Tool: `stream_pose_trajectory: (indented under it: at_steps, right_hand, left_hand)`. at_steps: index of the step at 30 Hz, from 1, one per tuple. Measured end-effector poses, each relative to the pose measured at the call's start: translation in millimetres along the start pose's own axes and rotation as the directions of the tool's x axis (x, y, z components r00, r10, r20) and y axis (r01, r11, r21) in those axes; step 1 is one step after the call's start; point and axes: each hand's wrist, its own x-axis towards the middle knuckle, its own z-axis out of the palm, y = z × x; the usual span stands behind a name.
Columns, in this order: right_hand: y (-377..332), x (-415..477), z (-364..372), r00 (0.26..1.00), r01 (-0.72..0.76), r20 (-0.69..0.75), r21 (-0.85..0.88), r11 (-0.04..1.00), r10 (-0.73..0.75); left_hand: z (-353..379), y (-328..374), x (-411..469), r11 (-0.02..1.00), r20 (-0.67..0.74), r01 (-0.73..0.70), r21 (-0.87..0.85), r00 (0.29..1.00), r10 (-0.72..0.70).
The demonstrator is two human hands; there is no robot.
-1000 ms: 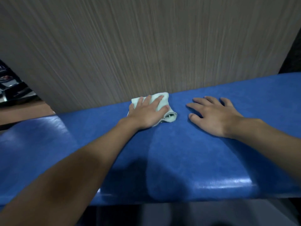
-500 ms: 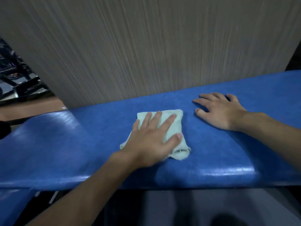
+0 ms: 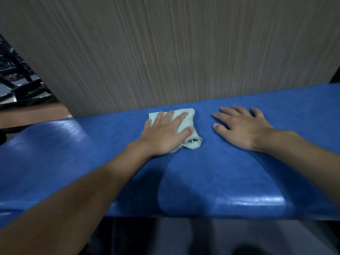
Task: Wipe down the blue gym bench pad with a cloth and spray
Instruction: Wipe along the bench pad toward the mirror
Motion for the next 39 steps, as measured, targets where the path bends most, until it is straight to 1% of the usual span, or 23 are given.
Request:
stream_pose_trajectory:
  at_steps: [5, 9, 13, 16, 19, 21, 23, 25, 28, 30, 36, 39]
  right_hand:
    - [0, 1, 3, 1.0, 0.003, -0.02, -0.014, 1.0, -0.003]
    - [1, 3, 3, 1.0, 0.0, -0.026, 0.003, 1.0, 0.0]
    - [0, 2, 2, 1.0, 0.004, -0.019, 0.005, 1.0, -0.004]
    - [0, 1, 2, 1.0, -0.003, -0.021, 0.003, 1.0, 0.003]
    - [-2, -3, -2, 1.0, -0.007, 0.002, -0.007, 1.0, 0.007]
    - [-5, -6, -6, 1.0, -0.008, 0.01, -0.06, 0.998, 0.008]
    - [-9, -4, -10, 1.0, 0.007, -0.001, -0.147, 0.989, -0.007]
    - [-11, 0, -11, 1.0, 0.022, -0.003, -0.148, 0.989, -0.023]
    - [-11, 4, -5, 0.999, -0.005, 0.04, -0.03, 1.0, 0.007]
    - [-10, 6, 0, 0.999, -0.014, 0.052, -0.02, 1.0, 0.015]
    - [-9, 7, 4, 1.0, 0.003, 0.011, -0.044, 0.999, -0.003]
    - [-9, 6, 4, 1.0, 0.004, 0.002, -0.049, 0.999, -0.004]
  left_hand:
    - [-8, -19, 75, 0.997, -0.046, 0.077, -0.002, 0.996, -0.077]
    - [-5, -20, 80, 0.997, -0.053, 0.08, 0.005, 0.995, -0.079]
    - [0, -13, 39, 1.0, -0.056, 0.019, 0.004, 0.998, -0.019]
    - [2, 0, -14, 0.999, -0.024, -0.024, 0.027, 0.999, 0.024]
    - [3, 10, -73, 0.998, 0.012, -0.054, -0.013, 0.998, 0.054]
    - [4, 14, -109, 0.998, -0.06, -0.062, 0.005, 0.996, 0.062]
    - [3, 17, -134, 0.995, -0.129, -0.064, 0.081, 0.989, 0.074]
    - [4, 17, -141, 0.99, -0.099, -0.067, 0.122, 0.992, 0.08]
    - [4, 16, -124, 1.0, 0.02, -0.013, 0.007, 1.0, 0.012]
    - [2, 9, -100, 0.999, 0.048, 0.005, -0.038, 0.999, -0.003]
    - [-2, -11, 12, 0.999, 0.016, 0.034, 0.012, 0.999, -0.034]
    - [-6, -13, 62, 0.998, -0.003, 0.059, 0.006, 0.998, -0.059]
